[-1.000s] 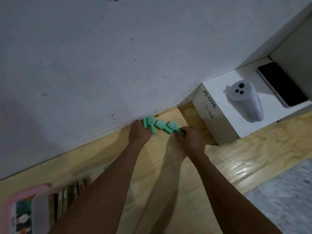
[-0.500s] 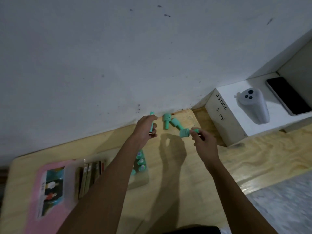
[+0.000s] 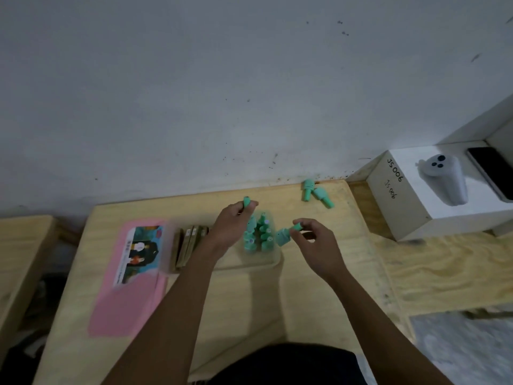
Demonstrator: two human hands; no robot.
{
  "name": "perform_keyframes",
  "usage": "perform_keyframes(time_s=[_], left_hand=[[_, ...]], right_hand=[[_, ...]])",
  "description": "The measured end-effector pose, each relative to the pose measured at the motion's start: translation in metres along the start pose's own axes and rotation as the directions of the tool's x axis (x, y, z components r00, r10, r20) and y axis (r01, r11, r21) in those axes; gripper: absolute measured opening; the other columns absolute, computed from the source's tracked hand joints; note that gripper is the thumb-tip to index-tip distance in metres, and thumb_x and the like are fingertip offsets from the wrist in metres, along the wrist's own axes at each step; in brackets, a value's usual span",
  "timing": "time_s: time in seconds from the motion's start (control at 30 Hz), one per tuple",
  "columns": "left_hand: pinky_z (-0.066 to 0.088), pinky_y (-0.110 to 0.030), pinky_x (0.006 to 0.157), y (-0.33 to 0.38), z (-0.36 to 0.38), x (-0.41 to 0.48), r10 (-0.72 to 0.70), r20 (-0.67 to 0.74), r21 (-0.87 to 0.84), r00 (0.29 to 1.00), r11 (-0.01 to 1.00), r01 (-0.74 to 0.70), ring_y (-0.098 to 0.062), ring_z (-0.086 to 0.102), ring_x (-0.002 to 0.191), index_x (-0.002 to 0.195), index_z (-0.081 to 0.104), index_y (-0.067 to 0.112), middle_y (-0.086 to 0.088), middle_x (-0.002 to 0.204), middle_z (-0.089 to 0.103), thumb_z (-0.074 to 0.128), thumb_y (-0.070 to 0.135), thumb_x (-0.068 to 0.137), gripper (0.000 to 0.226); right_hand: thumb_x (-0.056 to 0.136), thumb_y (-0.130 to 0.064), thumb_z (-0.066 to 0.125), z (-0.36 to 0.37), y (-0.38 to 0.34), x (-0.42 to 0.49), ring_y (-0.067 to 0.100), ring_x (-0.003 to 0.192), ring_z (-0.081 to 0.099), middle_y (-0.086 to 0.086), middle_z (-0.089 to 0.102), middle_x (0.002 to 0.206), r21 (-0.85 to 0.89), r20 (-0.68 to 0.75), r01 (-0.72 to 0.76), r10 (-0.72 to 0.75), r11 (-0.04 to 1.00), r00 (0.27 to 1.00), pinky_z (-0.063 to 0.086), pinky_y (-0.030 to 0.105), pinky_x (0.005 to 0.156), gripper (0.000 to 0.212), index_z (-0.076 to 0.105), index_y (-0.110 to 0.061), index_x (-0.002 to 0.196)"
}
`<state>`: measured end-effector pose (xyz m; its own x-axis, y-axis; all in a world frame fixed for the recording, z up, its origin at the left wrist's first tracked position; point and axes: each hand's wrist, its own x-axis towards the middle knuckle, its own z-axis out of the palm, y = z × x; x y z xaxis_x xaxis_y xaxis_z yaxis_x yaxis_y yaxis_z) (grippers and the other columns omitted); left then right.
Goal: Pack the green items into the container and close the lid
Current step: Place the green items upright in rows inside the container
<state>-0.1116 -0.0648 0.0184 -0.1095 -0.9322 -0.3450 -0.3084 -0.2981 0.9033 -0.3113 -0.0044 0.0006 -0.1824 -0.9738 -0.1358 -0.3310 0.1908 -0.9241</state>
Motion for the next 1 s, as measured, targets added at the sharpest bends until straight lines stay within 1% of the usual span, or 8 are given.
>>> perform_keyframes(time_s=[0.1, 0.17, 0.27, 0.33, 0.57, 0.73, 0.87, 1.0], left_hand=[[0.030, -0.016, 0.052, -0.005, -0.008, -0.018, 0.096, -0.079, 0.197, 0.992, 0.977, -0.079, -0.016, 0.042, 0.065, 0.078, 0.057, 0.015, -0.010, 0.075, 0.043, 0.046, 0.038, 0.098, 0.033], [0.035, -0.021, 0.057, -0.009, -0.010, -0.028, 0.107, -0.100, 0.218, 0.989, 0.972, -0.084, -0.016, 0.045, 0.067, 0.084, 0.066, 0.013, -0.010, 0.076, 0.048, 0.049, 0.033, 0.098, 0.030], [0.045, -0.028, 0.077, -0.016, -0.013, -0.036, 0.107, -0.139, 0.207, 0.985, 0.975, -0.077, -0.014, 0.056, 0.085, 0.111, 0.070, 0.007, -0.001, 0.093, 0.060, 0.056, 0.024, 0.095, 0.027], [0.052, -0.035, 0.083, -0.021, -0.014, -0.040, 0.116, -0.153, 0.205, 0.981, 0.975, -0.083, -0.014, 0.060, 0.086, 0.109, 0.071, 0.006, 0.001, 0.092, 0.064, 0.061, 0.020, 0.092, 0.024], [0.057, -0.030, 0.078, -0.046, -0.006, -0.042, 0.125, -0.115, 0.251, 0.985, 0.963, -0.093, -0.015, 0.067, 0.085, 0.105, 0.068, 0.018, -0.002, 0.092, 0.071, 0.072, 0.017, 0.082, 0.023], [0.046, -0.011, 0.060, -0.056, 0.005, -0.041, 0.082, -0.098, 0.254, 0.992, 0.966, -0.055, -0.008, 0.064, 0.073, 0.087, 0.061, 0.016, 0.001, 0.079, 0.068, 0.074, 0.009, 0.079, 0.017], [0.055, -0.030, 0.068, -0.065, 0.012, -0.036, 0.057, -0.099, 0.278, 0.993, 0.960, -0.027, -0.017, 0.067, 0.071, 0.076, 0.060, 0.020, 0.001, 0.076, 0.065, 0.075, 0.005, 0.075, 0.021], [0.058, -0.037, 0.076, -0.070, 0.018, -0.033, 0.059, -0.116, 0.298, 0.991, 0.954, -0.021, -0.022, 0.068, 0.076, 0.075, 0.064, 0.019, 0.000, 0.080, 0.065, 0.076, 0.004, 0.072, 0.019]], right_hand=[[0.087, -0.023, 0.070, 0.015, 0.002, -0.008, 0.004, 0.074, 0.062, -0.018, 0.065, 0.099, -0.160, 0.058, 0.077, -0.069, 0.984, 0.996, 0.050, 0.016, 0.063, 0.017, 0.064, -0.030, 0.101], [0.086, -0.028, 0.068, 0.023, 0.003, -0.011, 0.003, 0.073, 0.060, -0.022, 0.062, 0.096, -0.320, 0.097, 0.123, -0.096, 0.939, 0.991, 0.050, 0.025, 0.063, 0.019, 0.062, -0.037, 0.102], [0.086, -0.032, 0.065, 0.032, 0.005, -0.011, 0.006, 0.081, 0.059, -0.018, 0.066, 0.099, -0.532, 0.164, 0.208, -0.141, 0.821, 0.976, 0.044, 0.025, 0.066, 0.024, 0.065, -0.034, 0.110], [0.086, -0.033, 0.063, 0.036, 0.006, -0.009, 0.011, 0.092, 0.060, -0.013, 0.070, 0.104, -0.624, 0.203, 0.259, -0.166, 0.738, 0.965, 0.046, 0.028, 0.076, 0.026, 0.067, -0.030, 0.112], [0.090, -0.030, 0.060, 0.050, 0.010, -0.008, 0.021, 0.108, 0.051, -0.002, 0.061, 0.110, -0.769, 0.270, 0.336, -0.200, 0.544, 0.942, 0.043, 0.036, 0.084, 0.025, 0.071, -0.027, 0.112], [0.090, -0.031, 0.059, 0.051, 0.007, -0.004, 0.020, 0.108, 0.049, -0.001, 0.056, 0.110, -0.798, 0.244, 0.285, -0.147, 0.531, 0.959, 0.043, 0.035, 0.086, 0.026, 0.070, -0.032, 0.114], [0.090, -0.033, 0.061, 0.049, 0.009, -0.001, 0.018, 0.108, 0.049, -0.002, 0.057, 0.112, -0.781, 0.241, 0.270, -0.127, 0.563, 0.962, 0.045, 0.034, 0.088, 0.026, 0.069, -0.033, 0.114], [0.088, -0.032, 0.064, 0.046, 0.012, 0.000, 0.016, 0.104, 0.051, -0.003, 0.059, 0.110, -0.733, 0.233, 0.266, -0.136, 0.626, 0.963, 0.045, 0.032, 0.084, 0.025, 0.070, -0.028, 0.112]])
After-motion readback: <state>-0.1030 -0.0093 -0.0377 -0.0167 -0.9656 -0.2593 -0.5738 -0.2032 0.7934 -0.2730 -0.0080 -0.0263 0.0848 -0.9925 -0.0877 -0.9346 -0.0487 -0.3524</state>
